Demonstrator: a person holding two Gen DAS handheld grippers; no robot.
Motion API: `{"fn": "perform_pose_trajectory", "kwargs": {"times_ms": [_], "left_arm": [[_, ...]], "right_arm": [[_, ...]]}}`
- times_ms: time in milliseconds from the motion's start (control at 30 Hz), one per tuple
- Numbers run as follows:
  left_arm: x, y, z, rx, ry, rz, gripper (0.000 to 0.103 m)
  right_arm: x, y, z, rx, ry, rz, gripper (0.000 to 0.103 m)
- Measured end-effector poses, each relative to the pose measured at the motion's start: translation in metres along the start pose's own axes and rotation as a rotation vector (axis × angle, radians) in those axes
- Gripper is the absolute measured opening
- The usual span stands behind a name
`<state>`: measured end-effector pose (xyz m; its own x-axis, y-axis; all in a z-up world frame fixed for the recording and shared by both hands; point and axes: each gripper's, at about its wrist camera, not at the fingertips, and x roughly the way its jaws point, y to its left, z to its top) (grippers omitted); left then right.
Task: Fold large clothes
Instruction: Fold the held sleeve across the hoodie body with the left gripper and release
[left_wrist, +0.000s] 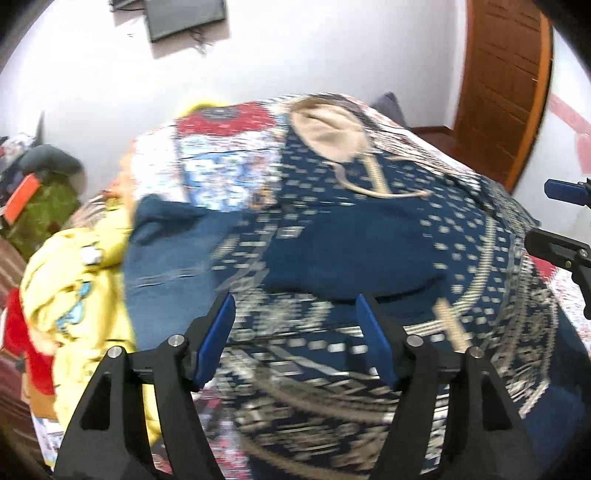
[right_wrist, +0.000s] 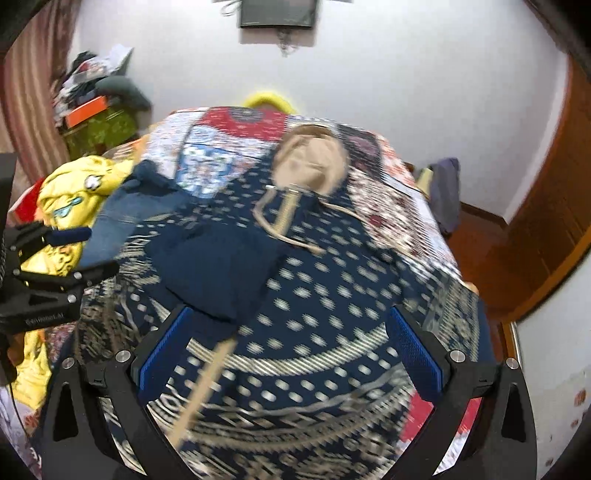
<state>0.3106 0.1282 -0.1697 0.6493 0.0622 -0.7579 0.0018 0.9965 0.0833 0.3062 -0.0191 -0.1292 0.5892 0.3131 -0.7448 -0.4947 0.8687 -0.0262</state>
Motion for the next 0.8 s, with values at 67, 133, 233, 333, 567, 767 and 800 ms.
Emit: {"fn": "perform_pose_trajectory", "kwargs": {"times_ms": [67, 133, 233, 333, 567, 767, 800], "left_arm": [[0.0, 0.02, -0.004, -0.027, 0.001, 0.016, 0.068], [0.005, 0.039, -0.01, -0.065, 0.013, 0.021, 0.068], [0.017, 0.062, -0.02, -0.114, 0.042, 0.023, 0.068], [0.029, 0.077, -0.031, -0.146, 0.061, 0.014, 0.068], [0.06, 0.097, -0.044, -0.201, 0.096, -0.01, 0.068], [0.088, 0.092, -0.048, -0.219, 0.12, -0.073, 0.068], [0.092, 0.091, -0.049, -0.224, 0.128, -0.077, 0.068]], "right_arm": [[0.012, 0.017, 0.009, -0.021, 0.013, 0.027, 0.102], [0.026, 0.033, 0.016, -0.044, 0.033, 0.044, 0.102], [0.051, 0.06, 0.024, -0.085, 0.081, 0.092, 0.102], [0.075, 0.083, 0.028, -0.115, 0.125, 0.13, 0.101], [0.128, 0.118, 0.03, -0.179, 0.221, 0.138, 0.088], [0.154, 0.122, 0.022, -0.2, 0.246, 0.133, 0.063], [0.154, 0.121, 0.022, -0.201, 0.235, 0.137, 0.058]]}}
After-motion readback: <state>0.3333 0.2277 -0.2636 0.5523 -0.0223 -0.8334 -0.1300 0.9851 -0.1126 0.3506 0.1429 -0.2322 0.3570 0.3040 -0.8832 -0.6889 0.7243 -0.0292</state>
